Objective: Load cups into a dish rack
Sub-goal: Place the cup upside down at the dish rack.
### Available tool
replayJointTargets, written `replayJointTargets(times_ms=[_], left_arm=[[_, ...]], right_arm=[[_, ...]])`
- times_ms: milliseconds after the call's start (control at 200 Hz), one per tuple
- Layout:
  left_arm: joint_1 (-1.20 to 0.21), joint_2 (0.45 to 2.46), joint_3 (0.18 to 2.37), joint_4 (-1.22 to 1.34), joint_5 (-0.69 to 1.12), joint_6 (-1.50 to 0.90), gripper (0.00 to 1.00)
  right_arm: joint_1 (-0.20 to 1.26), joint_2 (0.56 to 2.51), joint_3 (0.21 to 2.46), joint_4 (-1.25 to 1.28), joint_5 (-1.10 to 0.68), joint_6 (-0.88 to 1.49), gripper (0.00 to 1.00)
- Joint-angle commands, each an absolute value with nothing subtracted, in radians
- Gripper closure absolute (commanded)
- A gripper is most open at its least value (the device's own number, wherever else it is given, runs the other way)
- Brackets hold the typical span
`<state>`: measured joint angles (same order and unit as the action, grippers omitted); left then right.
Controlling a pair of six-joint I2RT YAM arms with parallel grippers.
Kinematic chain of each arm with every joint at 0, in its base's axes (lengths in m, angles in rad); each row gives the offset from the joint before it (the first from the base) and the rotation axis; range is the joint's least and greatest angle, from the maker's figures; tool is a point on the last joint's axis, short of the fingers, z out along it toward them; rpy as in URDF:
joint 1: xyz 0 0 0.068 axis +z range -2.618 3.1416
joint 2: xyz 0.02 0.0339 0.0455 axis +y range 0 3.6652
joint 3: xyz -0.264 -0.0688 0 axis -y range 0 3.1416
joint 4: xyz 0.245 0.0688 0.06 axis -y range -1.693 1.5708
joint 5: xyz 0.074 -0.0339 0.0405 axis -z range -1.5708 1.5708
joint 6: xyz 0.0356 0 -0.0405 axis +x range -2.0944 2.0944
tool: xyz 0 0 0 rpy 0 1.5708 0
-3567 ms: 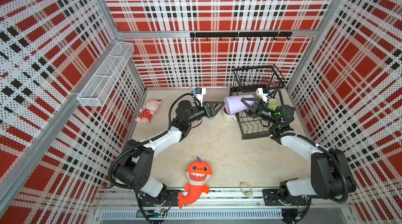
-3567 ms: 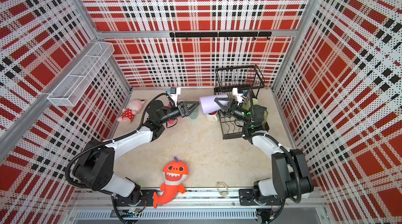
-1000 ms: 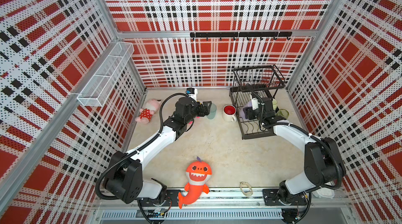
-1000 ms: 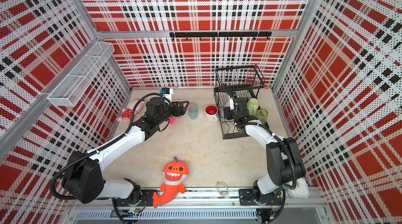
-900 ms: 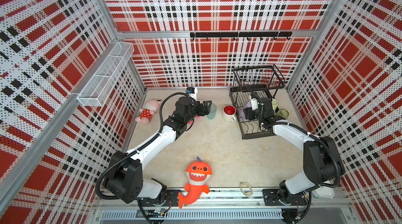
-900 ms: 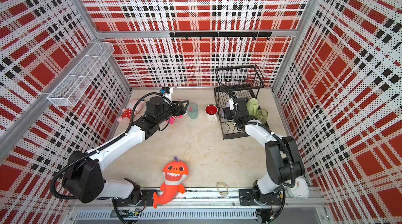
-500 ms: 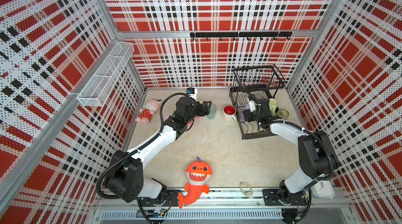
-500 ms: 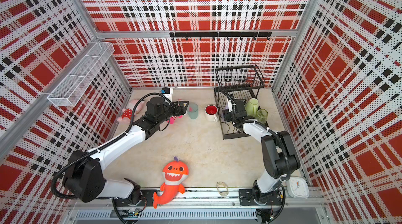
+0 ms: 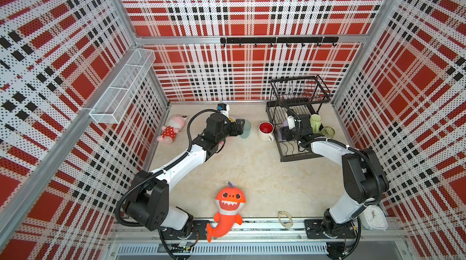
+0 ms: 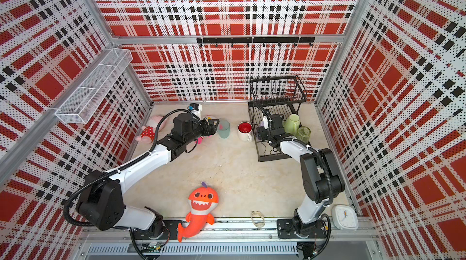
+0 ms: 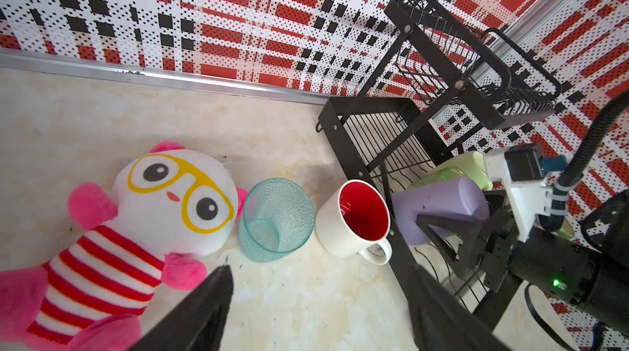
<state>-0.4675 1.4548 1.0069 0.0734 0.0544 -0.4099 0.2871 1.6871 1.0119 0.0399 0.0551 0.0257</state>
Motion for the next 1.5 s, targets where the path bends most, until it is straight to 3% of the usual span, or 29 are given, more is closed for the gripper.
replayJointTargets(times_ms=[0, 80, 1158, 1353, 1493], left_arm=[[-0.469, 1.463, 1.035, 0.070, 0.045, -0.396, 0.17], [-0.468, 1.466, 1.034, 0.072, 0.044, -0.396, 0.17], [-0.503, 1.683, 1.221, -0.023, -0.155, -0.374, 0.15], [-0.509, 1.739, 1.269, -0.057, -0.197, -0.347, 0.15], [-0.509, 1.770, 1.292, -0.078, -0.210, -0.337, 0.15]], right_arm=[[0.293, 1.677, 1.022, 0.068, 0.049, 0.025, 0.15], [0.293, 1.675, 1.024, 0.065, 0.054, 0.026, 0.00], [0.294, 1.341, 0.846, -0.012, -0.054, 0.163, 0.00], [0.292, 1.323, 0.839, -0.039, -0.122, 0.184, 0.00], [0.290, 1.322, 0.848, -0.055, -0.266, 0.154, 0.00]])
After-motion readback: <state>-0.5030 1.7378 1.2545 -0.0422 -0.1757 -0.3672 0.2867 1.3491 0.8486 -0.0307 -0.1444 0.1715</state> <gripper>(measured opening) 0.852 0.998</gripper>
